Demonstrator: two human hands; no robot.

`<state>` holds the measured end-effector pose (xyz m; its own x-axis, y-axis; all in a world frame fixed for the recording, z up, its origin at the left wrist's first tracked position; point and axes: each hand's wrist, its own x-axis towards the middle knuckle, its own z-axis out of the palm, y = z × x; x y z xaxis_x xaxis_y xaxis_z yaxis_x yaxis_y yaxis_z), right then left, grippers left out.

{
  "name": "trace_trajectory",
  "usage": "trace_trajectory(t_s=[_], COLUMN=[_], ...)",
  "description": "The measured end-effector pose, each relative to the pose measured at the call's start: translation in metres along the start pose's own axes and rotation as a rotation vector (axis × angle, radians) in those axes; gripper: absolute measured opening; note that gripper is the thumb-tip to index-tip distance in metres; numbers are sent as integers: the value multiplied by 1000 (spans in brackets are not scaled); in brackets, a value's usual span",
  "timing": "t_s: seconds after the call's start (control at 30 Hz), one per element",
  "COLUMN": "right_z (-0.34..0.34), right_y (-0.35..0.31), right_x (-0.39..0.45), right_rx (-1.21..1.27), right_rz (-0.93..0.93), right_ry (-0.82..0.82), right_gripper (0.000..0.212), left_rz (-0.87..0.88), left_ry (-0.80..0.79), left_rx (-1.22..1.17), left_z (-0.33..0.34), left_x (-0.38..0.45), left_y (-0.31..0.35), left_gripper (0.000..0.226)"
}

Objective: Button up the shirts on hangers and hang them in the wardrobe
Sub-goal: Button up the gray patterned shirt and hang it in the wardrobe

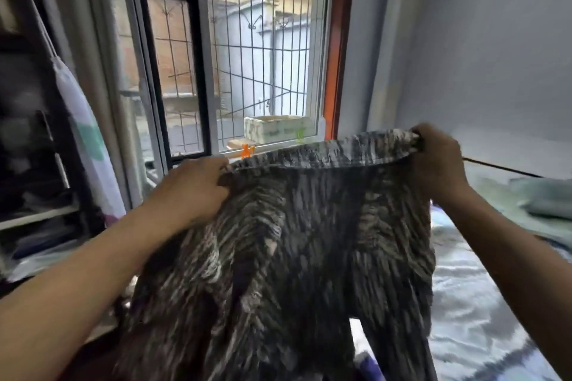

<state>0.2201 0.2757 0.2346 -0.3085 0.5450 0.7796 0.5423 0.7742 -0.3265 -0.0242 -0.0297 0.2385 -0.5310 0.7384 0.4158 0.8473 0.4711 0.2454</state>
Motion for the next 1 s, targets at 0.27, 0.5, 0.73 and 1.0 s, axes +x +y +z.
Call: trace_trajectory(t_s=[0.27, 0.5, 0.73, 1.0], right_z=[-150, -332, -418, -502], right_y=[55, 88, 150, 260], right_x=[-73, -113, -167, -165], right_rx=[-103, -136, -221, -220], right_rz=[298, 383, 554, 588], right_ry=[28, -118, -131, 33], right_gripper=[14, 15, 25, 18], left_rz=[375, 661, 800, 658], left_ry=[-262, -390, -280, -280], left_rx=[-400, -423, -358, -567], left_z=[-19, -20, 83, 111], left_x=[-24, 26, 55, 79], left_y=[119, 217, 342, 532], left_gripper=[26, 22, 14, 24])
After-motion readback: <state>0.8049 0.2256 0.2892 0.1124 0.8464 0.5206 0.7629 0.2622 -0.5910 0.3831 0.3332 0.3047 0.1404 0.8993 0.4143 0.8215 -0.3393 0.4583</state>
